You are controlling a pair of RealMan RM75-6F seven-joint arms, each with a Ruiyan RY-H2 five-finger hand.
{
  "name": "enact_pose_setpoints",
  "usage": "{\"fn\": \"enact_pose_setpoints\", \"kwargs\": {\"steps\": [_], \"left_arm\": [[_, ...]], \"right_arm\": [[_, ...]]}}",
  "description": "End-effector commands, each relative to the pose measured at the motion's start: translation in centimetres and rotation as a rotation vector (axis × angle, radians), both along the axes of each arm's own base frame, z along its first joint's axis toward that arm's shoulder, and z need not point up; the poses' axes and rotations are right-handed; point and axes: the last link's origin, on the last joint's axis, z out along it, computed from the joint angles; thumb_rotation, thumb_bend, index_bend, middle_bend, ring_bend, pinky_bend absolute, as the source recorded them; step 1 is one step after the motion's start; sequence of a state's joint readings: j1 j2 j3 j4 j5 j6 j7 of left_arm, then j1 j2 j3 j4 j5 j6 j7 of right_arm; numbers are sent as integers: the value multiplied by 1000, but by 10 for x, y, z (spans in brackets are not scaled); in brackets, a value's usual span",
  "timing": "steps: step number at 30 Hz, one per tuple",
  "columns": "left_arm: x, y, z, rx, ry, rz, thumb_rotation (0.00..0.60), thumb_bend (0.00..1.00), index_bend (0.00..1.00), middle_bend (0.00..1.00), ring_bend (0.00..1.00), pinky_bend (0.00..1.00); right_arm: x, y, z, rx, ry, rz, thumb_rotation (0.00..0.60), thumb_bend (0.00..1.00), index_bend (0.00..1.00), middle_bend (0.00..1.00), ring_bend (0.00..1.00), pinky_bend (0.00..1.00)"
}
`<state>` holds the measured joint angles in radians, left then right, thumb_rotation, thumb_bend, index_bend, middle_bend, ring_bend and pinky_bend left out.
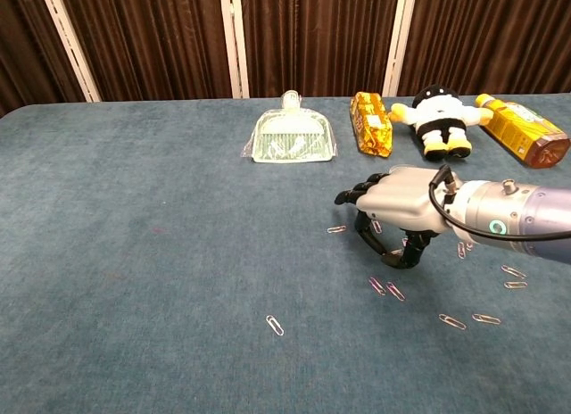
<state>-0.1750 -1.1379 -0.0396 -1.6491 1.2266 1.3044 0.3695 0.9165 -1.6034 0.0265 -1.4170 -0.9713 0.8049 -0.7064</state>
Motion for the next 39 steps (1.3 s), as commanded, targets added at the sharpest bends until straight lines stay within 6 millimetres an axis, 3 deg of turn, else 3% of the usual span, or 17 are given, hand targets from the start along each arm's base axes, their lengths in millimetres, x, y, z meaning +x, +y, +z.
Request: {"fn": "enact_pose_setpoints", "kwargs": {"steps": [1, 16, 31, 39], "left_arm": [[1, -1, 0, -2, -2, -7, 600, 492, 0, 0, 0, 0], [3, -2, -2, 2, 12, -6, 600, 492, 0, 0, 0, 0], [3, 7, -14, -5, 58, 38, 600, 492, 0, 0, 0, 0], [5, 12, -21, -25, 65, 40, 600, 492, 0, 0, 0, 0]], "right_arm": [[-1, 1, 7, -18, -1, 0, 600, 459, 613, 0, 0, 0], [-13, -12, 47, -105, 6, -30, 600, 459, 614, 0, 0, 0], [-60, -54, 95, -189, -30, -157, 600, 458, 609, 0, 0, 0], [-81, -54, 100, -188, -55, -189, 600, 459, 608, 0, 0, 0]]}}
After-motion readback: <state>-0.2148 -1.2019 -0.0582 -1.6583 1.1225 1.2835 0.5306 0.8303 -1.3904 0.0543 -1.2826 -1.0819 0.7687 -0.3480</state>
